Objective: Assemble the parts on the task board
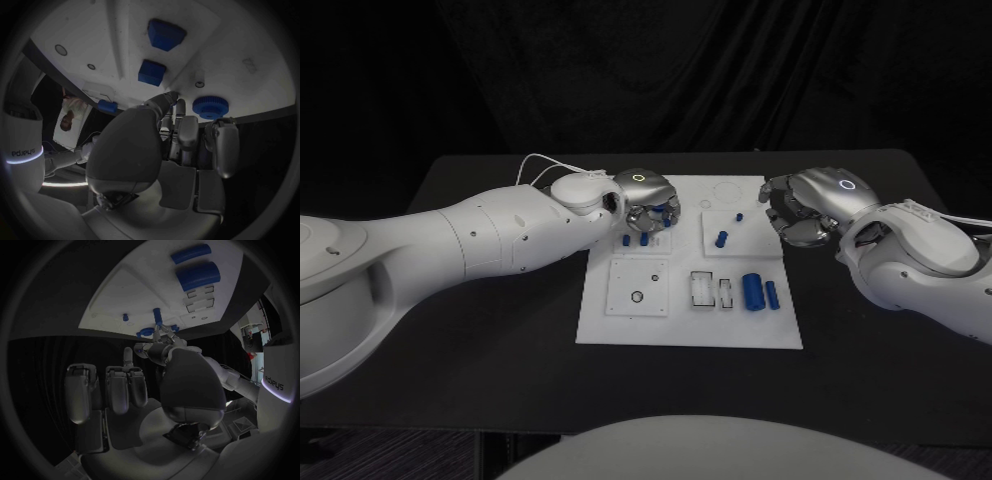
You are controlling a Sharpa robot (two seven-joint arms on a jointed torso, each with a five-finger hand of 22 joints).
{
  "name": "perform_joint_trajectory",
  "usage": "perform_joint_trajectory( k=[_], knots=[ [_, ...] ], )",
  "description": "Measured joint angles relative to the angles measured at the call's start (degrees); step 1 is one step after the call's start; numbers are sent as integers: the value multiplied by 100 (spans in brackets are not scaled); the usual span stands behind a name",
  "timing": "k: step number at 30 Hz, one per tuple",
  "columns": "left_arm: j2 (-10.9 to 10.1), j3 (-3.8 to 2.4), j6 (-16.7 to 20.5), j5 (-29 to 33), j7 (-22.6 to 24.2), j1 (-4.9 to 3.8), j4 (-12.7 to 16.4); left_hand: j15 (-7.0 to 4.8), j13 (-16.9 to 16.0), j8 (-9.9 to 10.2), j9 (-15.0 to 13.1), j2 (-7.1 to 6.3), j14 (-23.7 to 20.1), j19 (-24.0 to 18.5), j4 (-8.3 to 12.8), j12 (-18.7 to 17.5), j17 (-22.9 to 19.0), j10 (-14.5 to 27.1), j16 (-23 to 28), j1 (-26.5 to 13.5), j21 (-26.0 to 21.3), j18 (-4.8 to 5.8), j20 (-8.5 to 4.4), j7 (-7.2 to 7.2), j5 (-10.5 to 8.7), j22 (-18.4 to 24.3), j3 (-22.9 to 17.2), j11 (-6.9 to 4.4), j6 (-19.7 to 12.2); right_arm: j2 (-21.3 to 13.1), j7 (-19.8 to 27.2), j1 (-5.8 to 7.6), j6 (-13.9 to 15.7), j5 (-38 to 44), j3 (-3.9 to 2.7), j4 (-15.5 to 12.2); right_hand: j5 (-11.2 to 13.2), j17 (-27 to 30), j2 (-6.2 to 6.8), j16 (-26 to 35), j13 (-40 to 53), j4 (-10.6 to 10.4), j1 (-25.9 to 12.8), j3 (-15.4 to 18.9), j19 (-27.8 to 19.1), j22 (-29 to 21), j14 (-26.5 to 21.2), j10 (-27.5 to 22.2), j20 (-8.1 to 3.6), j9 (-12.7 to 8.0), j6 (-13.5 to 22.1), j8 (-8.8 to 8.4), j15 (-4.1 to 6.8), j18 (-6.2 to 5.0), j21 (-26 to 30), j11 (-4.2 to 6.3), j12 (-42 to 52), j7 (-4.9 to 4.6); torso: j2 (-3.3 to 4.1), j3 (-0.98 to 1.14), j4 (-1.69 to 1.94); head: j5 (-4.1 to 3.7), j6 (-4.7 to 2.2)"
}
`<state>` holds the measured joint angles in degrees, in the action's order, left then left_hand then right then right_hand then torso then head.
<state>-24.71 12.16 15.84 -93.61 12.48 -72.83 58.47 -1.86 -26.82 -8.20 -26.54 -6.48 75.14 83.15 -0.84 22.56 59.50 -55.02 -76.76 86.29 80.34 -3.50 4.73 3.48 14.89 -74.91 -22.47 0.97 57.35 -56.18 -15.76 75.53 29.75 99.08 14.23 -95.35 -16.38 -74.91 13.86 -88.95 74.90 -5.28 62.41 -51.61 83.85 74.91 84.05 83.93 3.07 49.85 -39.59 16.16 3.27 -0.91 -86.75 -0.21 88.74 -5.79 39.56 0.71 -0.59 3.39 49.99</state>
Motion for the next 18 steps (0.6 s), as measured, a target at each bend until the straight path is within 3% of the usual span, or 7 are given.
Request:
perform_joint_trajectory(
  k=[5,6,10,18],
  knots=[
    [-49,0,155,0,60,0,20,-31,-27,0,-22,15,31,53,23,28,36,-119,-23,4,77,6,-10,11,29,0,23,-5,51,-17,-2,0,-6,0,0,-5,0,0,0,0,4,0,0,0,0,0,0,0,0,0,0,0,0,0,0,0,0,0,-3,-1,5,-4,0],
    [-74,0,203,0,77,0,40,-31,-29,0,-23,21,31,53,23,29,37,-128,-23,10,77,78,-10,0,29,0,23,-14,62,-24,-2,0,-7,0,0,-6,0,0,0,0,4,0,0,0,0,0,0,0,0,0,0,0,0,0,0,0,0,0,-3,-1,7,-4,0],
    [-190,0,362,-1,108,-12,151,-61,-45,0,-23,22,62,52,40,30,53,-131,-45,11,101,94,-10,-10,57,0,41,-14,71,-47,-3,0,-15,0,0,-9,0,0,0,0,4,0,0,0,0,0,0,0,0,0,0,0,0,0,0,0,0,0,-4,-2,10,1,0],
    [-636,-7,578,-2,115,-295,680,-60,-22,2,-21,22,62,73,55,23,33,-204,-45,11,122,94,-31,41,91,0,54,-4,122,-103,-4,0,-36,0,1,-17,0,0,0,0,4,0,0,0,0,0,0,0,0,-11,-21,0,0,0,0,0,0,-21,-4,-5,14,33,0]
  ],
)
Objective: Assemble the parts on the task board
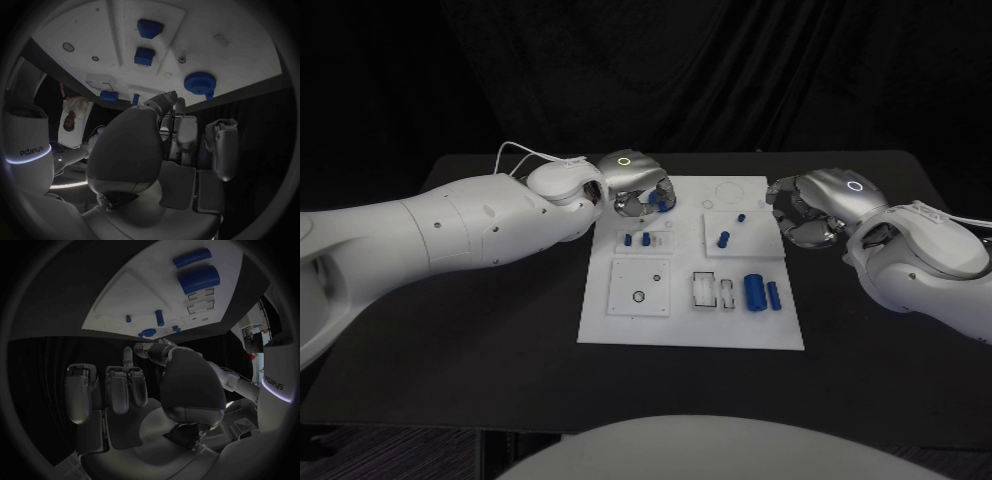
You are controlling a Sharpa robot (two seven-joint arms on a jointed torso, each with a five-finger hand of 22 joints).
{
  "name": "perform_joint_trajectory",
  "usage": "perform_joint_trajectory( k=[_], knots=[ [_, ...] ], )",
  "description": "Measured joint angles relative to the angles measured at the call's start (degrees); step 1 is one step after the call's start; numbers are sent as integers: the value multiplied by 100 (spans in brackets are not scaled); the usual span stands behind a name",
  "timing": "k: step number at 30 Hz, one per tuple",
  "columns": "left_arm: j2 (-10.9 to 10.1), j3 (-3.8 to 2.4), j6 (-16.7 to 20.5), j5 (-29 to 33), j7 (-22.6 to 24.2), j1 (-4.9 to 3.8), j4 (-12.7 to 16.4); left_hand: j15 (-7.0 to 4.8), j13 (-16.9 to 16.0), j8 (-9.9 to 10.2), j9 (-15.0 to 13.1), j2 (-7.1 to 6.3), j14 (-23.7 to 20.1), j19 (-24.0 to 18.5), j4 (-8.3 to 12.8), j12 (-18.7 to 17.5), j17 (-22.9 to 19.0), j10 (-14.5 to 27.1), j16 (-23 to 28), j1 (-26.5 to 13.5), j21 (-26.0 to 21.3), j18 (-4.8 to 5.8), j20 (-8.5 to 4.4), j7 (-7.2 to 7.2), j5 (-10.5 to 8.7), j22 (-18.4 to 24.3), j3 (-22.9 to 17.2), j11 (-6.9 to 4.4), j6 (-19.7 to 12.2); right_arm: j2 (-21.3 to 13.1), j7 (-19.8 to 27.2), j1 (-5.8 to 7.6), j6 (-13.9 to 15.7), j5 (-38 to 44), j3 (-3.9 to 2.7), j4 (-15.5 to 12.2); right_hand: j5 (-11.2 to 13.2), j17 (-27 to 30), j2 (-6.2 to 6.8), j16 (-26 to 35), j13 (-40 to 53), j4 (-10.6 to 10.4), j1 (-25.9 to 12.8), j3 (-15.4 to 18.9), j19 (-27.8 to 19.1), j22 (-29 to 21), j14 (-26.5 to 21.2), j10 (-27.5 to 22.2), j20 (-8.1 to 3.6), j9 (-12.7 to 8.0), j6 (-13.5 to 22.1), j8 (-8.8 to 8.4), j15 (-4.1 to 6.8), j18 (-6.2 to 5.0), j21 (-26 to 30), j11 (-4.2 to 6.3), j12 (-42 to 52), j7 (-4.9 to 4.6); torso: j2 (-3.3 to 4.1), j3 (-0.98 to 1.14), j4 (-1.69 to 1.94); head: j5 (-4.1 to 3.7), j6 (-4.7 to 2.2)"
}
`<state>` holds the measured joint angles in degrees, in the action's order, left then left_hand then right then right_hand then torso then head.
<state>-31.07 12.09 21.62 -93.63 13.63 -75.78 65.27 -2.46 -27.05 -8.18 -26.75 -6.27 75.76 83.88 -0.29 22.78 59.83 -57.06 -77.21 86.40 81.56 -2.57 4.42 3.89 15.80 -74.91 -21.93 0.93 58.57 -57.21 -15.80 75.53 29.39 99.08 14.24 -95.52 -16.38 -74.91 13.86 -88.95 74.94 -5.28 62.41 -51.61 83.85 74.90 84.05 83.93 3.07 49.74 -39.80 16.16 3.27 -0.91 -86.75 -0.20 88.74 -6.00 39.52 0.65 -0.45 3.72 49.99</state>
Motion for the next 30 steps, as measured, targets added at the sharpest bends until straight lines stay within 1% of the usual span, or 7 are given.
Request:
perform_joint_trajectory(
  k=[2,5,10,13,16,24,30],
  knots=[
    [-132,-3,18,0,-10,-59,138,3,26,33,0,0,3,0,15,-66,-6,-10,0,0,0,0,0,0,1,0,-15,-5,0,-13,-1,0,-8,0,0,0,0,0,0,0,0,0,0,0,0,0,0,0,0,0,0,0,0,0,0,0,0,0,0,-2,2,9,0],
    [-281,0,19,0,-27,-97,257,12,54,59,2,0,52,0,15,-132,32,-16,0,0,47,0,0,0,3,0,-15,-1,0,-28,-2,0,-17,0,0,0,0,0,0,0,0,0,0,0,0,1,0,0,0,0,0,0,0,0,0,0,0,0,-2,-3,9,26,0],
    [-430,8,-28,0,-61,-108,307,12,70,85,13,0,52,0,15,-156,3,-17,0,0,47,-1,0,0,3,0,-15,0,0,-36,-1,0,-24,0,0,0,0,0,0,0,-1,0,0,0,0,5,0,0,0,0,0,0,0,0,0,0,0,0,-3,-3,16,35,0],
    [-465,10,-71,0,-82,-107,291,12,83,108,25,0,53,0,15,-177,0,-21,0,0,47,-1,0,0,3,0,-15,3,0,-39,0,0,-27,0,0,0,0,0,0,0,-1,0,0,0,0,5,0,0,0,-7,0,0,0,0,0,0,0,0,-3,-4,22,26,0],
    [-470,9,-113,0,-108,-89,258,12,85,132,25,0,52,0,15,-199,-13,-38,0,0,47,-1,0,0,3,0,-15,20,0,-50,2,0,-30,0,0,4,0,0,0,0,-1,0,0,0,0,4,0,0,0,-7,0,0,0,0,0,0,0,0,-4,-4,31,13,0],
    [-422,10,-208,0,-159,11,163,12,93,132,28,-1,52,-1,15,-199,-38,-38,0,0,46,-2,0,0,3,0,-15,20,0,-59,4,-2,-42,0,0,7,0,0,0,0,-1,0,0,0,0,4,0,0,0,-7,0,0,0,0,0,0,0,0,-18,2,74,-38,0],
    [-388,11,-257,-1,-174,58,120,12,93,153,29,-2,52,-1,15,-221,-53,-38,0,-1,46,-3,0,12,3,0,-15,20,-13,-59,5,-4,-52,0,0,11,0,0,0,0,-2,0,0,0,0,3,0,0,0,-14,0,0,0,0,0,0,0,0,-15,-3,76,-39,0]
  ],
)
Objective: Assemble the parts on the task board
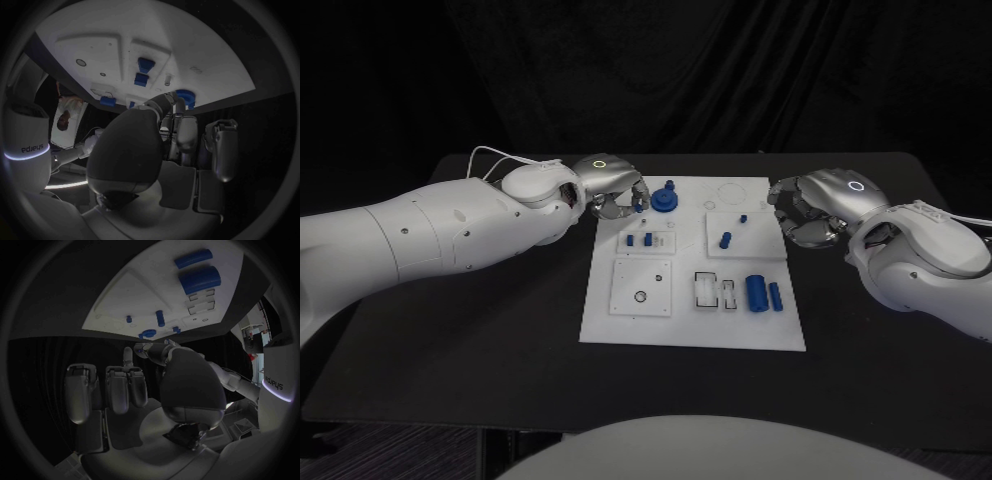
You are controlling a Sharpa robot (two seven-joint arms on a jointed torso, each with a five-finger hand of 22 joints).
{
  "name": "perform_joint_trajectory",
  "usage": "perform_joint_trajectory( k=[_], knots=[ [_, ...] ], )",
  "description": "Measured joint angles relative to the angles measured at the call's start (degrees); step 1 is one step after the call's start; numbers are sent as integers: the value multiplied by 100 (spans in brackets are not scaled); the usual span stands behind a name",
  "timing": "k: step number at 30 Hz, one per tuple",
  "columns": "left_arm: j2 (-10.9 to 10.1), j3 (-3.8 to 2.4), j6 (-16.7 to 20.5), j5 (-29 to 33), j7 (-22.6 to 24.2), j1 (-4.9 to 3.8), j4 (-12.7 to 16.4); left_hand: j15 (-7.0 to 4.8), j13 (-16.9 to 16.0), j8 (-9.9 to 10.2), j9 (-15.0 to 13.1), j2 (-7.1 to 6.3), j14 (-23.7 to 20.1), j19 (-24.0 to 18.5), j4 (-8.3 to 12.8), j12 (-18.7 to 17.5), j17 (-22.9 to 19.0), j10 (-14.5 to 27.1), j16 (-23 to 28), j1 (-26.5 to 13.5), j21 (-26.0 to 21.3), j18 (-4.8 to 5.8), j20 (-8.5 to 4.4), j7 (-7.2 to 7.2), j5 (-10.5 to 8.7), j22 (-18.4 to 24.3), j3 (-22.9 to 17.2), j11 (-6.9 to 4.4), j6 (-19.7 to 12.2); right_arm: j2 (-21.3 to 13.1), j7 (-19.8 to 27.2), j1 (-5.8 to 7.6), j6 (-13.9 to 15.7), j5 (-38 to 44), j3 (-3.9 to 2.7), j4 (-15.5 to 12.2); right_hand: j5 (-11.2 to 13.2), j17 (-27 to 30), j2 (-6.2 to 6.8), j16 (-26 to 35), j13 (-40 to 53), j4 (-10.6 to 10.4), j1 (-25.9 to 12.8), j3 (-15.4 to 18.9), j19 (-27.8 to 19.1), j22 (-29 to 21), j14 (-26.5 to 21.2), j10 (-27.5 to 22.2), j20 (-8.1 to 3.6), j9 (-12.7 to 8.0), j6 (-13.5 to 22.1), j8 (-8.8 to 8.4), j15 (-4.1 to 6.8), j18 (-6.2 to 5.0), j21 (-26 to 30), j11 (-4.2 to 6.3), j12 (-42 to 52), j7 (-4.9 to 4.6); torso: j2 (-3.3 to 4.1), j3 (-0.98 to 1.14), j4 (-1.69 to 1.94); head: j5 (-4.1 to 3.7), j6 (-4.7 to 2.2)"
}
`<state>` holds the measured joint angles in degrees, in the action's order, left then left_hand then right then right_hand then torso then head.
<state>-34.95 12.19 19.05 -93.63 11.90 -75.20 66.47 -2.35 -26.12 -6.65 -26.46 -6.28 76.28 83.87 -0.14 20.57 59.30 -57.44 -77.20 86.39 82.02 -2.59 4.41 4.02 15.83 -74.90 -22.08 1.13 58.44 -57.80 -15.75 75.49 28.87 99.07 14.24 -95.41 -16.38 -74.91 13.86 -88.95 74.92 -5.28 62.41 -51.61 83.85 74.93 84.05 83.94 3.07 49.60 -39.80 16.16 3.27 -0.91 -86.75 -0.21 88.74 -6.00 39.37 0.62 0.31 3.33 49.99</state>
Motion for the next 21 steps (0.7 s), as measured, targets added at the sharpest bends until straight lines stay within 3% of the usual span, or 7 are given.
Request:
perform_joint_trajectory(
  k=[8,21],
  knots=[
    [29,0,-65,0,-15,70,-37,0,7,0,1,0,0,0,0,0,-27,-19,25,0,0,0,0,8,0,0,0,20,-9,4,0,-1,-12,0,0,2,0,0,0,0,0,0,0,0,0,0,0,0,0,-2,0,0,0,0,0,0,0,0,4,1,-17,15,0],
    [112,1,-98,0,-29,142,-110,0,17,0,5,-1,0,-1,0,-23,-52,-41,48,0,0,0,0,7,-1,0,0,4,-9,4,0,-2,-27,0,1,2,0,0,0,0,-1,0,0,0,0,-1,0,0,0,-6,0,0,0,0,0,0,0,0,1,21,-21,3,0]
  ],
)
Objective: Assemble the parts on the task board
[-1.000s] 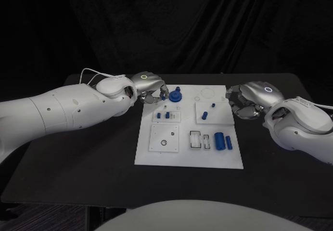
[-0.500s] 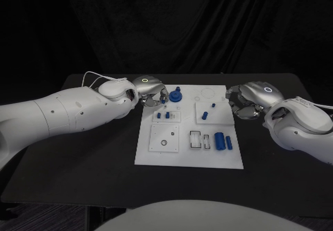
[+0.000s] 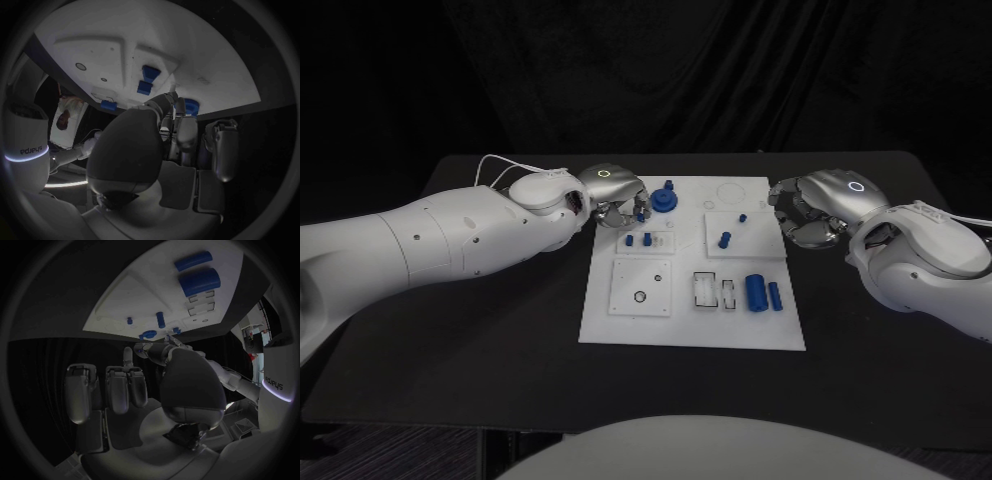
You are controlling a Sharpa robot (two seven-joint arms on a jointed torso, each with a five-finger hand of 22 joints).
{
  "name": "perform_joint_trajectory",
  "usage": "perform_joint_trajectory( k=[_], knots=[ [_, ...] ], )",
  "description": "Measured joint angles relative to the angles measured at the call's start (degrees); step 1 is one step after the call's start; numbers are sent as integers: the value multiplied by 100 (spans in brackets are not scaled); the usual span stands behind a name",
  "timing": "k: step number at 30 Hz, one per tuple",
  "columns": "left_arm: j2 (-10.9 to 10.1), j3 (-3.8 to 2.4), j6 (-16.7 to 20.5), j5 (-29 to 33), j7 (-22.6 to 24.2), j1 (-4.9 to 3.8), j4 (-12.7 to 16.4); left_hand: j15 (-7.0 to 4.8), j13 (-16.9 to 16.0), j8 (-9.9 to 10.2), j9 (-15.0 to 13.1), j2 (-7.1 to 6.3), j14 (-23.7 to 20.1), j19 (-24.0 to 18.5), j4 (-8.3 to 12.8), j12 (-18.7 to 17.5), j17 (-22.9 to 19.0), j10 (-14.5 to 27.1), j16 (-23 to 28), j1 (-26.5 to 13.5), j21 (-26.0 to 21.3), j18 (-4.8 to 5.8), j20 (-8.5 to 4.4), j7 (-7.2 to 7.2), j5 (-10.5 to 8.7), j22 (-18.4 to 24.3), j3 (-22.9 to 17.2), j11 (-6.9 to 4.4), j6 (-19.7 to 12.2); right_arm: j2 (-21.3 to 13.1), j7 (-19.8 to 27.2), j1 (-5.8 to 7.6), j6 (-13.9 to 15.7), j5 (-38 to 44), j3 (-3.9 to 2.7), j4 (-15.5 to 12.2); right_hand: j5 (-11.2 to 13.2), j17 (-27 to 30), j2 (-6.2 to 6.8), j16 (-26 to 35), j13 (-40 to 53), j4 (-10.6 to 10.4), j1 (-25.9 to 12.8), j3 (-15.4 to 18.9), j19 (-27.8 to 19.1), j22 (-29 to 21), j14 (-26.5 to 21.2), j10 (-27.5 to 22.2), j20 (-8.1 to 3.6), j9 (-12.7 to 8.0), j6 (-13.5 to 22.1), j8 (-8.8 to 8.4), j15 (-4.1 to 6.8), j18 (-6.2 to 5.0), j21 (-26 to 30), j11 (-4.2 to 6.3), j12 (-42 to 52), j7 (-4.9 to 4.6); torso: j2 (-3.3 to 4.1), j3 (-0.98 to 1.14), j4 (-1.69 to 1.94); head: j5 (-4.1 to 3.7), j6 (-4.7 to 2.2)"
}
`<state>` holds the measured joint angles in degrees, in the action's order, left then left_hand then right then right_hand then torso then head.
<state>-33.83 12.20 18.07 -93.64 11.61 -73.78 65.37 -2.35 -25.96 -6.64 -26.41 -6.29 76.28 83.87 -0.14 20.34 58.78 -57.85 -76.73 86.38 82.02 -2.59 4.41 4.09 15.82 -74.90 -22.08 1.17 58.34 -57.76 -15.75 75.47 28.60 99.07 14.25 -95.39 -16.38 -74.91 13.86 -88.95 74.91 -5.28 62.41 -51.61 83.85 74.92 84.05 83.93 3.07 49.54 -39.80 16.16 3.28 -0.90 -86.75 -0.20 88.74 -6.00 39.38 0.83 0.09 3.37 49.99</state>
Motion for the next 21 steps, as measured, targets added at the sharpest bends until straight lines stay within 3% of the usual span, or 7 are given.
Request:
perform_joint_trajectory(
  k=[21],
  knots=[
    [142,-8,-37,1,-6,76,-160,21,2,0,0,0,-21,0,16,0,-57,-47,24,0,-46,0,0,-1,-2,0,-16,6,-1,13,-1,0,-13,0,-2,-4,0,0,0,0,-1,31,0,1,0,-1,0,0,0,-10,0,0,0,0,0,0,0,0,-7,-1,5,-24,0]
  ],
)
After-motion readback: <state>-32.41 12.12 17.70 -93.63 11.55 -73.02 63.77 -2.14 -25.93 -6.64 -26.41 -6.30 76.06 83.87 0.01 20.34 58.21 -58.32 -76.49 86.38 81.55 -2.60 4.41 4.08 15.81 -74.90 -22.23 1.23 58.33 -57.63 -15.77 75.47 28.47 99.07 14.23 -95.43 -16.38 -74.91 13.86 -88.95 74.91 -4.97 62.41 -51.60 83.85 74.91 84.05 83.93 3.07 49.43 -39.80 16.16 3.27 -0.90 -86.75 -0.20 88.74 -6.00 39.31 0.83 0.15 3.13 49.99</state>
